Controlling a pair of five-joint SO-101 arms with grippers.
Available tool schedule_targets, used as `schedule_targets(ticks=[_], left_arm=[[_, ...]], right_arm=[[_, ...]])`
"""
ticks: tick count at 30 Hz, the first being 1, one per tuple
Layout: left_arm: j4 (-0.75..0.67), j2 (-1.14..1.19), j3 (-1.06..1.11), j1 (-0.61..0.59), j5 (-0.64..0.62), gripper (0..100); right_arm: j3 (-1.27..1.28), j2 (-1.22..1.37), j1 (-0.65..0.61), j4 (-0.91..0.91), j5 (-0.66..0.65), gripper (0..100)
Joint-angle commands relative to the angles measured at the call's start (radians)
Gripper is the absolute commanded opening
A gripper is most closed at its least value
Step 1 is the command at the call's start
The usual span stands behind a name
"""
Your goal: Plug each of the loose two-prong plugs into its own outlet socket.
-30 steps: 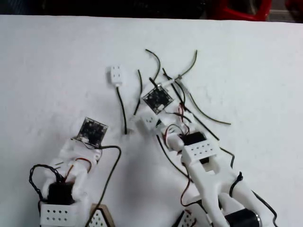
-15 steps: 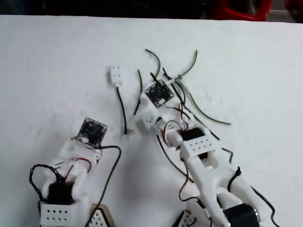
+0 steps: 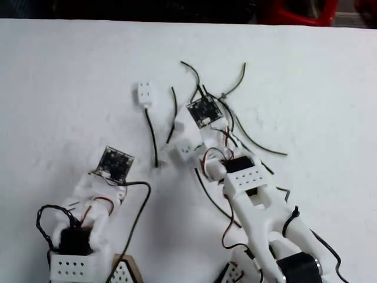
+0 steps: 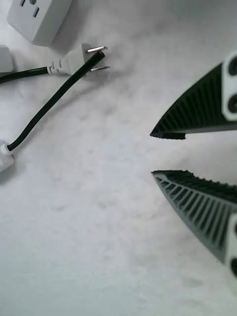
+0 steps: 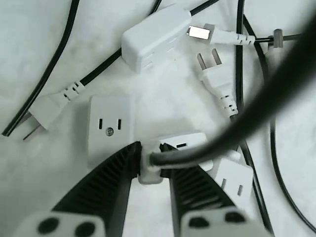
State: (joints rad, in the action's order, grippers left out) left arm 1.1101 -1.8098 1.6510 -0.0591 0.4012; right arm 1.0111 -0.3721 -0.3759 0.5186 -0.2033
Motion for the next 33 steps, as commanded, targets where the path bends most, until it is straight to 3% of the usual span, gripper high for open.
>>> schedule_targets(ticks=[1, 13, 20, 30, 33], left_arm=[[-0.021, -0.008, -0.006, -0.001, 0.011, 12], [-0.020, -0.008, -0.006, -0.001, 0.011, 12], [-0.020, -0.008, -0.006, -0.002, 0.011, 12], [-0.026, -0.008, 0.008, 0.001, 0.012, 12], [-0.028, -0.008, 0.008, 0.001, 0.012, 12]], right_arm=[[-0.023, 0.010, -0.013, 0.022, 0.066, 1.7], [-0.091, 0.002, 0.024, 0.021, 0.189, 1.7], [-0.104, 0.002, 0.047, 0.035, -0.034, 1.7], [-0.103, -0.081, 0.048, 0.168, -0.069, 1.7], [-0.064, -0.081, 0.048, 0.140, -0.157, 1.7]])
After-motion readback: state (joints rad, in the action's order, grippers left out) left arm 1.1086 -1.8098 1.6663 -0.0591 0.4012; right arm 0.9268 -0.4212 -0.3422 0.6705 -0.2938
